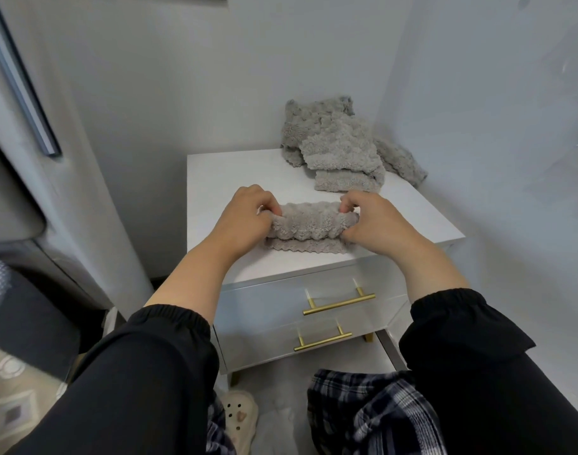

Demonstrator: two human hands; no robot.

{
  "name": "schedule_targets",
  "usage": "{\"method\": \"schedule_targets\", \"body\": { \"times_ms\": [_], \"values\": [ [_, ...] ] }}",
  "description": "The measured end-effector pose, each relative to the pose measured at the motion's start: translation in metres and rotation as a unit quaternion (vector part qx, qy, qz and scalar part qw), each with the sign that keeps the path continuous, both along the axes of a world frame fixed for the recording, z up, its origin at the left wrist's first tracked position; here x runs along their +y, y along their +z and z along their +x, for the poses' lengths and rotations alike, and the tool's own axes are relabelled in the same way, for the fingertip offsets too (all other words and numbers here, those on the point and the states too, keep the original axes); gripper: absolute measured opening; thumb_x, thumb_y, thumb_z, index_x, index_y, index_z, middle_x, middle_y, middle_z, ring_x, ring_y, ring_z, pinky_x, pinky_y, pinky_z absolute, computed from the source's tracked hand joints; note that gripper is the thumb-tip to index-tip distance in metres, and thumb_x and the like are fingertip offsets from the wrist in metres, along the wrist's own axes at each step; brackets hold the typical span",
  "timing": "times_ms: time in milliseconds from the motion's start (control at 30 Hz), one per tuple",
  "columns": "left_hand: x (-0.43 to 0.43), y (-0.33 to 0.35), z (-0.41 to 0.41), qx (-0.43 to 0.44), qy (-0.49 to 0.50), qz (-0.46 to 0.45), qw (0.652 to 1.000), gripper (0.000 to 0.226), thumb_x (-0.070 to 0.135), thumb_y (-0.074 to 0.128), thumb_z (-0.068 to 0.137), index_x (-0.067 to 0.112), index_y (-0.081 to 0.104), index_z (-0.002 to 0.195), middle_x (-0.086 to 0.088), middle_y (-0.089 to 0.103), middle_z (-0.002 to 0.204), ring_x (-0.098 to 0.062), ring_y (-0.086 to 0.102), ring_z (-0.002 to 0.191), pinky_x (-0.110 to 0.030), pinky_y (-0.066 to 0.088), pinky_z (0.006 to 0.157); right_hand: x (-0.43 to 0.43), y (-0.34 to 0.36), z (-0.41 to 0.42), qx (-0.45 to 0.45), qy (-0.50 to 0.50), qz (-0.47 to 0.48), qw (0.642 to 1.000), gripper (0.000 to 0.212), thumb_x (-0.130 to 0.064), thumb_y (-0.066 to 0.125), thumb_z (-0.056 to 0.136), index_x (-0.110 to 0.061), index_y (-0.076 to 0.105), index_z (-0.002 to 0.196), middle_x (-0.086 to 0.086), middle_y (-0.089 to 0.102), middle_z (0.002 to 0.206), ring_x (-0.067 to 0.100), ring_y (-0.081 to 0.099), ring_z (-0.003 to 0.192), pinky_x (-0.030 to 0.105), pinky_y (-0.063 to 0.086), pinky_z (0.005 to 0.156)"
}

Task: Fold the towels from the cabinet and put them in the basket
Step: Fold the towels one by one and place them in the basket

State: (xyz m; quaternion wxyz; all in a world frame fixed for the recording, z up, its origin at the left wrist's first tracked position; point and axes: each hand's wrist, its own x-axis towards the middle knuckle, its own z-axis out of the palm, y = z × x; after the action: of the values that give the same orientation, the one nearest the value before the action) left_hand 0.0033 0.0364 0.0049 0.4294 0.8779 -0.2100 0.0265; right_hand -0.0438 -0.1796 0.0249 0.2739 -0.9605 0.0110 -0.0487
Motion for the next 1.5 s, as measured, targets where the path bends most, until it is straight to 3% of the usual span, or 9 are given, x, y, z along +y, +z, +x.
{"method": "schedule_targets", "body": {
  "times_ms": [133, 333, 500, 667, 867, 1000, 1200, 1333, 1500],
  "values": [
    [-0.002, 0.004, -0.001, -0.019, 0.017, 0.041, 0.999, 0.034, 0.025, 0.048, 0.095, 0.010, 0.066, 0.070, -0.004, 0.059, 0.093, -0.017, 0.043, 0.104, -0.024, 0.031, 0.081, 0.000, 0.005, -0.010, 0.022, 0.025, 0.045, 0.998, 0.026, -0.033, 0.078, 0.076, -0.014, 0.061, 0.083, 0.002, 0.060, 0.110, 0.014, 0.054, 0.106, 0.023, 0.034, 0.074],
    [-0.006, 0.003, -0.001, -0.036, 0.006, 0.089, 0.995, 0.024, 0.030, 0.075, 0.078, 0.014, 0.060, 0.068, -0.001, 0.056, 0.100, -0.015, 0.044, 0.103, -0.023, 0.034, 0.084, 0.001, 0.006, -0.012, 0.021, 0.001, 0.082, 0.996, 0.029, -0.026, 0.072, 0.083, 0.002, 0.068, 0.079, 0.014, 0.063, 0.121, 0.018, 0.054, 0.118, 0.021, 0.033, 0.078],
    [-0.004, 0.005, -0.005, 0.059, 0.002, 0.068, 0.996, 0.048, 0.032, 0.077, 0.077, 0.018, 0.050, 0.114, 0.002, 0.051, 0.116, -0.014, 0.048, 0.092, -0.025, 0.037, 0.079, -0.004, -0.003, -0.006, 0.047, -0.017, 0.094, 0.994, 0.028, -0.027, 0.077, 0.078, -0.015, 0.055, 0.091, 0.005, 0.060, 0.116, 0.023, 0.054, 0.111, 0.025, 0.039, 0.071],
    [-0.002, 0.004, -0.002, 0.114, -0.003, 0.092, 0.989, 0.080, 0.036, 0.080, 0.073, 0.024, 0.040, 0.141, -0.002, 0.046, 0.140, -0.018, 0.041, 0.130, -0.022, 0.032, 0.095, -0.008, -0.006, -0.003, 0.104, 0.001, 0.135, 0.985, 0.057, -0.024, 0.079, 0.076, -0.021, 0.048, 0.124, -0.002, 0.050, 0.125, 0.016, 0.053, 0.108, 0.031, 0.048, 0.086],
    [-0.006, 0.005, -0.001, 0.145, 0.021, -0.002, 0.989, 0.039, 0.022, 0.086, 0.066, 0.013, 0.066, 0.098, 0.001, 0.067, 0.089, -0.020, 0.063, 0.087, -0.028, 0.050, 0.073, -0.008, -0.006, -0.002, 0.119, 0.001, 0.193, 0.974, 0.066, -0.031, 0.084, 0.067, -0.021, 0.051, 0.123, -0.002, 0.060, 0.110, 0.014, 0.062, 0.098, 0.038, 0.053, 0.090],
    [-0.010, 0.003, 0.001, 0.177, 0.041, -0.087, 0.980, 0.036, 0.014, 0.086, 0.065, 0.010, 0.070, 0.097, -0.004, 0.072, 0.092, -0.020, 0.068, 0.088, -0.037, 0.056, 0.082, -0.002, -0.010, 0.001, 0.103, -0.023, 0.257, 0.961, 0.060, -0.018, 0.084, 0.068, -0.017, 0.054, 0.120, 0.006, 0.065, 0.104, 0.021, 0.066, 0.092, 0.042, 0.055, 0.087],
    [-0.018, 0.005, -0.003, 0.268, 0.012, -0.302, 0.915, 0.030, -0.001, 0.075, 0.074, 0.011, 0.067, 0.100, -0.008, 0.072, 0.101, -0.022, 0.070, 0.092, -0.032, 0.055, 0.084, -0.003, -0.009, 0.007, 0.116, -0.071, 0.635, 0.760, 0.052, -0.003, 0.069, 0.069, 0.004, 0.059, 0.119, 0.020, 0.065, 0.117, 0.033, 0.063, 0.110, 0.045, 0.048, 0.098],
    [-0.035, 0.001, -0.003, 0.293, -0.011, -0.332, 0.896, 0.031, -0.002, 0.071, 0.077, 0.012, 0.065, 0.103, -0.008, 0.072, 0.103, -0.021, 0.069, 0.092, -0.031, 0.055, 0.084, -0.003, -0.008, 0.010, 0.098, -0.130, 0.729, 0.665, 0.037, -0.012, 0.060, 0.084, -0.003, 0.059, 0.120, 0.019, 0.063, 0.121, 0.033, 0.059, 0.114, 0.046, 0.046, 0.098],
    [-0.064, -0.001, -0.006, 0.247, 0.025, -0.296, 0.922, 0.032, 0.002, 0.077, 0.073, 0.016, 0.065, 0.099, -0.004, 0.071, 0.099, -0.018, 0.068, 0.087, -0.030, 0.055, 0.077, -0.007, -0.013, 0.008, 0.030, -0.212, 0.614, 0.760, 0.038, -0.041, 0.062, 0.089, -0.009, 0.064, 0.109, 0.014, 0.070, 0.109, 0.030, 0.067, 0.099, 0.050, 0.053, 0.089]
  ]
}}
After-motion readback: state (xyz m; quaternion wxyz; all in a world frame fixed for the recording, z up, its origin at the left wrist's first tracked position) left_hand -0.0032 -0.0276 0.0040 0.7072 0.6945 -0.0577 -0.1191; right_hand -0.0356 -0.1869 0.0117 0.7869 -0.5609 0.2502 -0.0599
